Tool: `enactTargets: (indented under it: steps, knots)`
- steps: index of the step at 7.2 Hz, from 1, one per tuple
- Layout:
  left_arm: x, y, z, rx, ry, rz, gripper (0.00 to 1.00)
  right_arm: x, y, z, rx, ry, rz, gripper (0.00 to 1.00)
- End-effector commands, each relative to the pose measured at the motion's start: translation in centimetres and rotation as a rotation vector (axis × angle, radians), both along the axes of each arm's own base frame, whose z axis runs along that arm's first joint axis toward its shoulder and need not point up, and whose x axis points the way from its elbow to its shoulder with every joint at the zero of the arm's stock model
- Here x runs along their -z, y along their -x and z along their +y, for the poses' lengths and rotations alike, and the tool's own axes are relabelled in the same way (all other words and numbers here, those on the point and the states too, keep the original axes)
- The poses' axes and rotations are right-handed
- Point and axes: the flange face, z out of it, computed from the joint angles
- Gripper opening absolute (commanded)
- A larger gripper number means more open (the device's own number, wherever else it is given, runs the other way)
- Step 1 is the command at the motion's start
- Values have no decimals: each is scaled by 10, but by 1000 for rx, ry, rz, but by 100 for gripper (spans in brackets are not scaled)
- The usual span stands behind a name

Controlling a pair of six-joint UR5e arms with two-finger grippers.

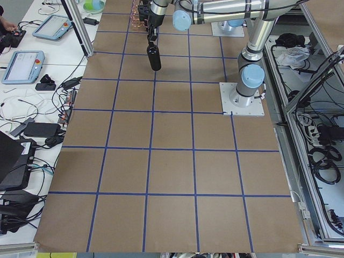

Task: Place wine into wine basket
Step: 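Lift the bottle and carry it toward the table center with the left gripper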

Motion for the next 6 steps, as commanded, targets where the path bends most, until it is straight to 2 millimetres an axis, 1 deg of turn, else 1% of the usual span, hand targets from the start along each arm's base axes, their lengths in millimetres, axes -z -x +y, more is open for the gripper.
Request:
enactTargets:
  steps: [1, 2, 3, 4, 6]
  knots:
    - [8, 50, 26, -132, 10, 2, 0, -1, 0, 0, 4, 6, 0, 100]
    - [15, 68, 35, -172, 3, 11, 0, 0, 0, 1, 1, -2, 0, 100]
    - [20, 86, 46, -144, 16, -37, 0, 0, 0, 1, 0, -2, 2, 100]
    - [25, 92, 47, -179, 15, -37, 0, 0, 0, -1, 0, 3, 0, 100]
    - [38, 96, 40, -241, 25, -62, 0, 1, 2, 0, 6, -5, 2, 100]
